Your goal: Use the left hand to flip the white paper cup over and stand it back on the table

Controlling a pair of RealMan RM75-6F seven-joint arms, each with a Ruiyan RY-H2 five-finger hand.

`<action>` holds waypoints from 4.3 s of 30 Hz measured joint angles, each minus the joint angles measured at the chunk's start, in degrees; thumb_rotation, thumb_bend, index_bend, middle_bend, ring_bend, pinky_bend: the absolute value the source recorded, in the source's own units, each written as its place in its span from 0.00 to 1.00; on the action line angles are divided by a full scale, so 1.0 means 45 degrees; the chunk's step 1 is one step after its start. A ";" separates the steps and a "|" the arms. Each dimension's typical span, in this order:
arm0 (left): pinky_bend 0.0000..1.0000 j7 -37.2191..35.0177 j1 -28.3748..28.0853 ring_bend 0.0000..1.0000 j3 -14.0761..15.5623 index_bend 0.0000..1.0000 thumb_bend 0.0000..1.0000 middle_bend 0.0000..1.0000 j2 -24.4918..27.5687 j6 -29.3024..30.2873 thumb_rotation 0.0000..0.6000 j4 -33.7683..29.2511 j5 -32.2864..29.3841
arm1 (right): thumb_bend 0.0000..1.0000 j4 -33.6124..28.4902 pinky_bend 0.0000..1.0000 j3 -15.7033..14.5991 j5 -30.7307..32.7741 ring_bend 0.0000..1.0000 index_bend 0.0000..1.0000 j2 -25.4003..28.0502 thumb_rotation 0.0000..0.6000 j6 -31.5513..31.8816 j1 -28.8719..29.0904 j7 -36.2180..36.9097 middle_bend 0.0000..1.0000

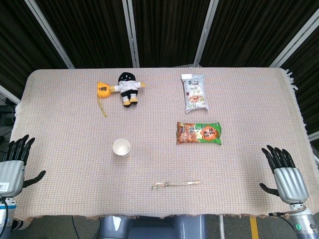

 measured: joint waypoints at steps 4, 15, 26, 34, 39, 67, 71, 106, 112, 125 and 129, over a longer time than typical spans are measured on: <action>0.00 -0.0032 -0.0010 0.00 -0.0001 0.00 0.12 0.00 0.0009 -0.0039 1.00 0.0004 -0.0017 | 0.05 -0.0006 0.00 -0.0001 -0.0011 0.00 0.00 -0.0003 1.00 0.0016 -0.0005 -0.0016 0.00; 0.00 0.0100 -0.0227 0.00 -0.0029 0.00 0.12 0.00 -0.0042 -0.0497 1.00 -0.0088 -0.0179 | 0.05 -0.0092 0.00 0.0022 0.0048 0.00 0.00 0.0030 1.00 0.0001 -0.0007 -0.0010 0.00; 0.00 0.2606 -0.1601 0.00 -0.0998 0.00 0.11 0.00 -0.0162 -0.2188 1.00 -0.1528 -0.1806 | 0.05 -0.0214 0.00 -0.0079 -0.0280 0.00 0.00 0.0217 1.00 0.0209 -0.0079 0.0373 0.00; 0.00 0.5732 -0.3416 0.00 -0.1853 0.12 0.11 0.00 -0.0679 -0.3799 1.00 -0.2796 -0.4513 | 0.05 -0.0246 0.00 -0.0212 -0.0436 0.00 0.00 0.0209 1.00 0.0055 -0.0027 0.0296 0.00; 0.00 0.7684 -0.4701 0.00 -0.2218 0.17 0.11 0.00 -0.1653 -0.4162 1.00 -0.3212 -0.6333 | 0.05 -0.0236 0.00 -0.0218 -0.0428 0.00 0.00 0.0255 1.00 -0.0006 -0.0002 0.0451 0.00; 0.00 1.1209 -0.8516 0.00 -0.2602 0.24 0.11 0.00 -0.5884 -0.3221 1.00 -0.1528 -1.0528 | 0.05 -0.0186 0.00 -0.0247 -0.0425 0.00 0.00 0.0592 1.00 -0.0179 0.0102 0.1506 0.00; 0.00 1.1169 -0.8678 0.00 -0.2548 0.31 0.12 0.00 -0.6025 -0.3149 1.00 -0.1325 -1.0723 | 0.05 -0.0154 0.00 -0.0242 -0.0433 0.00 0.00 0.0596 1.00 -0.0173 0.0109 0.1570 0.00; 0.00 0.4643 -0.5789 0.00 -0.0418 0.00 0.13 0.00 -0.2381 -0.4544 1.00 -0.0919 -0.7993 | 0.05 -0.0414 0.00 -0.0426 -0.0428 0.00 0.05 0.0454 1.00 -0.0469 0.0147 0.0566 0.00; 0.00 0.5550 -0.6061 0.00 -0.0491 0.02 0.13 0.00 -0.2310 -0.4531 1.00 -0.1359 -0.8310 | 0.05 -0.0421 0.00 -0.0417 -0.0430 0.00 0.03 0.0496 1.00 -0.0415 0.0127 0.0649 0.00; 0.00 0.9921 -0.7341 0.00 -0.0627 0.20 0.13 0.00 -0.3901 -0.3201 1.00 -0.1504 -1.0026 | 0.05 -0.0417 0.00 -0.0430 -0.0534 0.00 0.03 0.0573 1.00 -0.0305 0.0106 0.0837 0.00; 0.00 1.0725 -0.7595 0.00 -0.0505 0.22 0.13 0.00 -0.4502 -0.2594 1.00 -0.1167 -1.0216 | 0.05 -0.0405 0.00 -0.0417 -0.0511 0.00 0.03 0.0590 1.00 -0.0304 0.0104 0.0900 0.00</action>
